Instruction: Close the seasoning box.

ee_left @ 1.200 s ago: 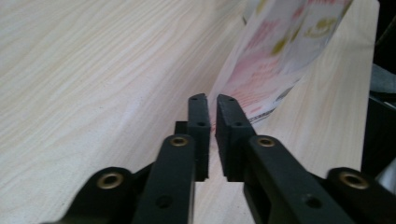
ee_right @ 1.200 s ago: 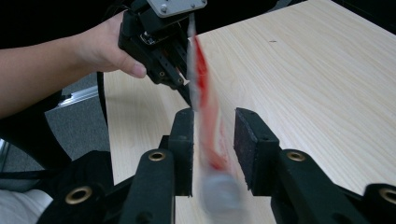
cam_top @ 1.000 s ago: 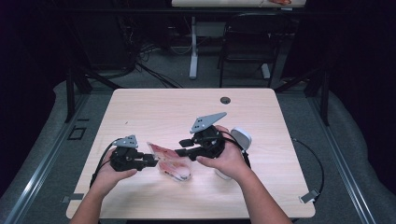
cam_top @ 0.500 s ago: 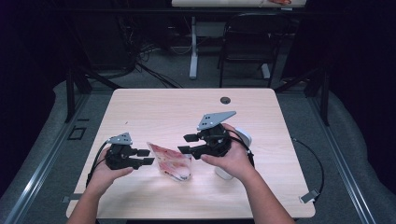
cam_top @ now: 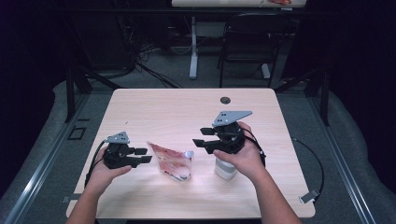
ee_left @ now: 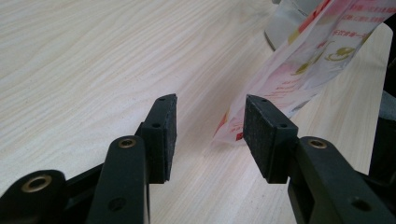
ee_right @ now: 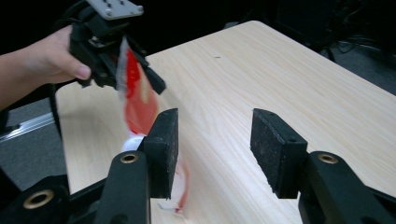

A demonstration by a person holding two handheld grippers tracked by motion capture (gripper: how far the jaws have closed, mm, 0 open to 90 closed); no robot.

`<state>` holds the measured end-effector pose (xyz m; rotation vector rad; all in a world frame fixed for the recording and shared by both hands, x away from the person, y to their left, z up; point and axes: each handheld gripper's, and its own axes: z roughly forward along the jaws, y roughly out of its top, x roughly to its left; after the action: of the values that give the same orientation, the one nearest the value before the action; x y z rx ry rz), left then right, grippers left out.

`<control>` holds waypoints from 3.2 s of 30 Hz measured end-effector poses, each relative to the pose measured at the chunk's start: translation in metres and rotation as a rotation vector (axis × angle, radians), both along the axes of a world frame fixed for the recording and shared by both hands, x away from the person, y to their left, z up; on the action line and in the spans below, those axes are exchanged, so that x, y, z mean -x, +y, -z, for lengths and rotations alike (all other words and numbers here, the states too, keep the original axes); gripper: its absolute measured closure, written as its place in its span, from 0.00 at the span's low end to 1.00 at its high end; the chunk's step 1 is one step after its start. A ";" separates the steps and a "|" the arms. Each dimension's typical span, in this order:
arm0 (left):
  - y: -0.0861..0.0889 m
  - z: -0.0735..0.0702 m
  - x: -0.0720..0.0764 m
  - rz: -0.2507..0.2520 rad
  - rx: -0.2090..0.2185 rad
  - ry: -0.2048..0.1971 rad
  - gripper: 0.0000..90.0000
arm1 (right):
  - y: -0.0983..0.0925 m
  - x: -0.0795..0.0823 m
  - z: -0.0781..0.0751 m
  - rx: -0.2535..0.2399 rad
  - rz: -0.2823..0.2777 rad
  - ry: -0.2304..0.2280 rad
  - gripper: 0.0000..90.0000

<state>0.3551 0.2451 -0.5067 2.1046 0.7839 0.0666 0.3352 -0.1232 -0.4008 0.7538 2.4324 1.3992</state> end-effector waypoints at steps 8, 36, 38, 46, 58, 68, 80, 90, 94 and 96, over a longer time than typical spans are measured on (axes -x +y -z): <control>0.000 0.001 0.000 -0.006 0.001 0.004 0.61 | -0.020 -0.005 0.001 -0.010 0.145 -0.019 0.55; 0.001 0.002 -0.001 -0.028 -0.002 0.005 0.60 | -0.074 -0.011 -0.003 -0.049 0.381 -0.059 0.74; 0.002 0.002 -0.001 -0.028 -0.003 0.005 0.60 | -0.078 -0.012 -0.003 -0.053 0.389 -0.055 0.79; 0.002 0.001 -0.001 -0.029 -0.007 0.002 0.60 | -0.093 -0.016 0.006 -0.024 0.452 -0.041 0.96; 0.003 0.001 -0.001 -0.041 -0.015 -0.004 0.60 | -0.106 -0.019 0.025 -0.018 0.494 -0.001 1.00; 0.004 0.001 -0.001 -0.037 -0.005 0.000 0.60 | -0.108 -0.018 0.037 -0.017 0.499 0.022 1.00; 0.005 0.001 -0.001 -0.046 -0.003 -0.001 0.60 | -0.103 -0.009 0.040 -0.039 0.468 0.030 1.00; 0.008 0.001 -0.002 -0.058 0.006 -0.003 0.59 | -0.090 0.002 0.043 -0.040 0.421 0.029 1.00; 0.009 0.000 -0.001 -0.065 0.007 -0.003 0.59 | -0.087 0.006 0.045 -0.036 0.409 0.028 1.00; 0.009 0.001 -0.001 -0.070 0.014 -0.006 0.59 | -0.086 0.008 0.046 -0.032 0.407 0.024 1.00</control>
<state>0.3565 0.2537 -0.5072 2.0631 0.8515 0.1051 0.3274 -0.2093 -0.4465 1.1979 2.1150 1.2717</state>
